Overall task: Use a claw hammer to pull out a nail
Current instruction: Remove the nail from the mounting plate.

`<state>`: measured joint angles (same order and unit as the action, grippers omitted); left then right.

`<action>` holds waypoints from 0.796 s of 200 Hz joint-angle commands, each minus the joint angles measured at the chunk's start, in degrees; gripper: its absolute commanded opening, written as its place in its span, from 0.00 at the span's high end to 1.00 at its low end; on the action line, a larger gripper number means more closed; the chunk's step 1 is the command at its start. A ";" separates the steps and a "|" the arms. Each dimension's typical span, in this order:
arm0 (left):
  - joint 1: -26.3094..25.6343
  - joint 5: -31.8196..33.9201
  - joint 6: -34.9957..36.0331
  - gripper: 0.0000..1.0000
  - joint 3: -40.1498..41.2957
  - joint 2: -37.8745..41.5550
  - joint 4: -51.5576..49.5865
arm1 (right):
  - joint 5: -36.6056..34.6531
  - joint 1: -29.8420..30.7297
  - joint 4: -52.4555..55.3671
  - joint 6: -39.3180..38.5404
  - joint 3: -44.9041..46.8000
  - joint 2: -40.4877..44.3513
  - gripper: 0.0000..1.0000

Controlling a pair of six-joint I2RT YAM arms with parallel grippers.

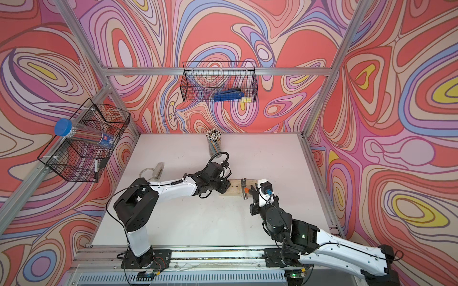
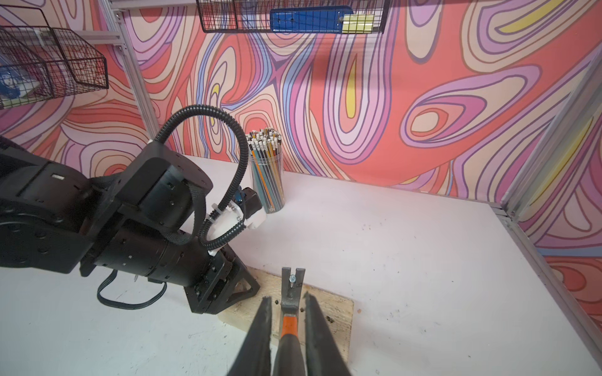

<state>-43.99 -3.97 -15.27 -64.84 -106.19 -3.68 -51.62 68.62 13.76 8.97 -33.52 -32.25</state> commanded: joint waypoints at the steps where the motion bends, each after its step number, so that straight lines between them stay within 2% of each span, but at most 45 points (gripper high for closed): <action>1: 0.55 1.92 -1.25 0.48 2.42 -1.70 -18.54 | -3.00 0.29 4.20 2.23 -6.35 -3.32 1.00; 40: 0.50 0.89 1.38 0.46 -4.89 1.83 -18.96 | -0.64 -0.66 11.15 6.14 -13.90 -10.52 1.00; 63: 0.55 0.07 3.17 0.45 -7.32 4.15 -18.38 | 4.37 -3.86 14.41 8.09 -18.15 -14.95 1.00; 81: 0.49 -0.61 3.72 0.45 -7.44 6.60 -17.93 | 12.06 -8.85 15.59 8.81 -21.50 -18.63 1.00; 124: 0.48 -0.10 2.41 0.45 1.86 17.46 -12.97 | 24.56 -16.88 18.01 7.76 -31.32 -26.75 1.00; 159: 0.51 2.20 1.19 0.41 12.18 27.79 -6.53 | 39.18 -25.39 21.17 8.24 -38.63 -31.28 1.00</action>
<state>-43.79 -3.88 -13.21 -58.39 -83.24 -14.57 -23.88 47.48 35.83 16.73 -66.83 -62.74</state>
